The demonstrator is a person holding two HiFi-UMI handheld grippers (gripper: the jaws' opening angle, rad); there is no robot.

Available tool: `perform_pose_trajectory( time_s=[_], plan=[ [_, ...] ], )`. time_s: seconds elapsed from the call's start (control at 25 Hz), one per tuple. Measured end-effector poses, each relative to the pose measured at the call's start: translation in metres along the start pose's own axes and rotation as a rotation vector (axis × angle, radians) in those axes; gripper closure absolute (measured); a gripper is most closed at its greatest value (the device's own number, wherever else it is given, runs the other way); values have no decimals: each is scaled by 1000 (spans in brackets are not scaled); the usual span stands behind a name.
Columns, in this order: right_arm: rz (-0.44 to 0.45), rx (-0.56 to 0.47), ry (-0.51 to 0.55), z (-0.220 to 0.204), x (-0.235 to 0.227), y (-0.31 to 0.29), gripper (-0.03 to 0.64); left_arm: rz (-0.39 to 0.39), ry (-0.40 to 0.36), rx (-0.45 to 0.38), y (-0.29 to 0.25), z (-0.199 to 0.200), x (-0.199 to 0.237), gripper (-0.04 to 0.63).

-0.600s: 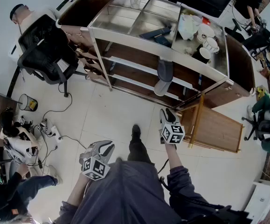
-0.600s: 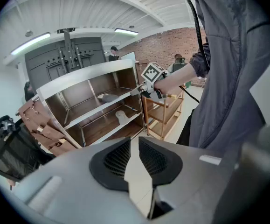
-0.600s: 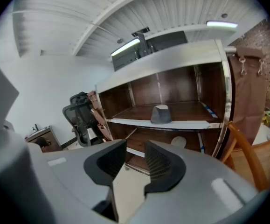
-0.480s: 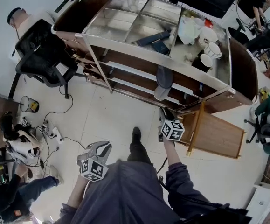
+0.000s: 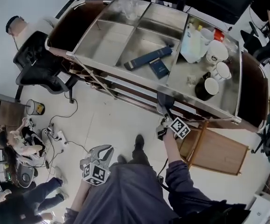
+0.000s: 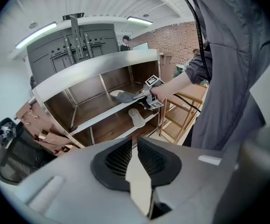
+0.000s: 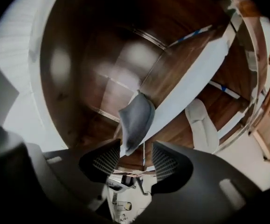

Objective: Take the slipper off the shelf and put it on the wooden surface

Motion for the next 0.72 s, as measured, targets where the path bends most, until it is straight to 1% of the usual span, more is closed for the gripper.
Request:
perform_pose_trajectory(
  time_s=[0.12,0.16,0.2,0.4,0.44,0.56,0.64,0.72],
  plan=[
    [14,-1,-68,2,-2,-11,434,-8,-5,10,-6,0,4,543],
    [28,-7,-90,4,-1,-14,482,-7,-7,12,-8,1,5,543],
    [45,-20,-116,7,0,-16,511,-5,-8,11,-9,1,6,543],
    [99,-89,-216,18,6,-25,554,5,-11,2,-2,-3,2,548],
    [100,-93,-217,18,7,-22,555,4,-10,2,0,-5,-1,548],
    [114,-75,-160,10,12,-1,554,-6,-6,-1,11,-14,-12,550],
    [158,-73,-143,6,20,20,555,-15,-7,-10,17,-19,-21,551],
    [200,-93,-148,4,29,46,558,-25,-10,-24,24,-23,-32,551]
  ],
)
Point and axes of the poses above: the fingertips, and each gripper's own axes: y backward along the fingers, x to its left, z out of its top, the point moved 4 cm from there along y, backward along the fingers, and after that the axes turned 11 degrees about -x, right-handed, at the moved point
